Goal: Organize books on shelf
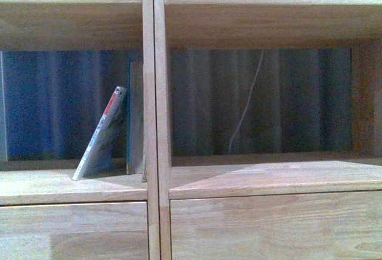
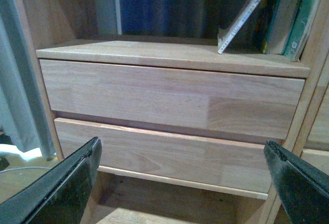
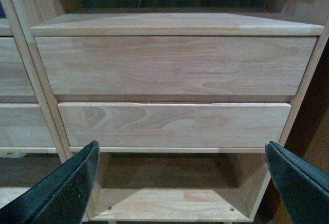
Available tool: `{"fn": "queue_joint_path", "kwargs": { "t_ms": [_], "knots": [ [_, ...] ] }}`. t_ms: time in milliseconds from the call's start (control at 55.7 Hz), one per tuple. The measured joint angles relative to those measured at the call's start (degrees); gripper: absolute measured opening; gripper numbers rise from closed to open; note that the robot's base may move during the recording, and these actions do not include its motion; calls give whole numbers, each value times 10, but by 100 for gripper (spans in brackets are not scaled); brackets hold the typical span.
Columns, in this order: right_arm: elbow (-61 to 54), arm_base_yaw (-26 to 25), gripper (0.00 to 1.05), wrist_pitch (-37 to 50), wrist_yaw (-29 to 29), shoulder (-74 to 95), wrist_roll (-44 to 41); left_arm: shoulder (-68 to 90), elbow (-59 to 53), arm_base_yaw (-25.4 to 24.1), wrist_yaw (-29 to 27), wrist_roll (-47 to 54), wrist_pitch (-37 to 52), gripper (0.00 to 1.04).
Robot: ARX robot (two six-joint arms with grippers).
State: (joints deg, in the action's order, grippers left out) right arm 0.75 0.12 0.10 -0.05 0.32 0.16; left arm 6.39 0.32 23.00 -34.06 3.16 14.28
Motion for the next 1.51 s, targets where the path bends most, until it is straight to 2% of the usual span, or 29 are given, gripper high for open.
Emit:
{"fn": "queue_joint_path", "kwargs": {
  "t_ms": [485,557,611,719,754,952,1024,1509],
  "knots": [
    [0,0,98,0,0,0,0,-65,-5,-50,32,-38,-53,97],
    [0,0,98,0,0,0,0,-69,-5,-64,76,-39,-72,87],
    [0,0,98,0,0,0,0,-70,-5,-86,122,-39,-97,74],
    [0,0,98,0,0,0,0,-71,-5,-120,193,-38,-132,59],
    [0,0,98,0,0,0,0,-71,-5,-142,227,-38,-143,50],
    [0,0,98,0,0,0,0,-71,-5,-217,325,-38,-154,16],
    [0,0,98,0,0,0,0,-71,-4,-225,335,-37,-154,4],
    [0,0,98,0,0,0,0,-65,2,-227,339,-37,-147,3]
  ]
}}
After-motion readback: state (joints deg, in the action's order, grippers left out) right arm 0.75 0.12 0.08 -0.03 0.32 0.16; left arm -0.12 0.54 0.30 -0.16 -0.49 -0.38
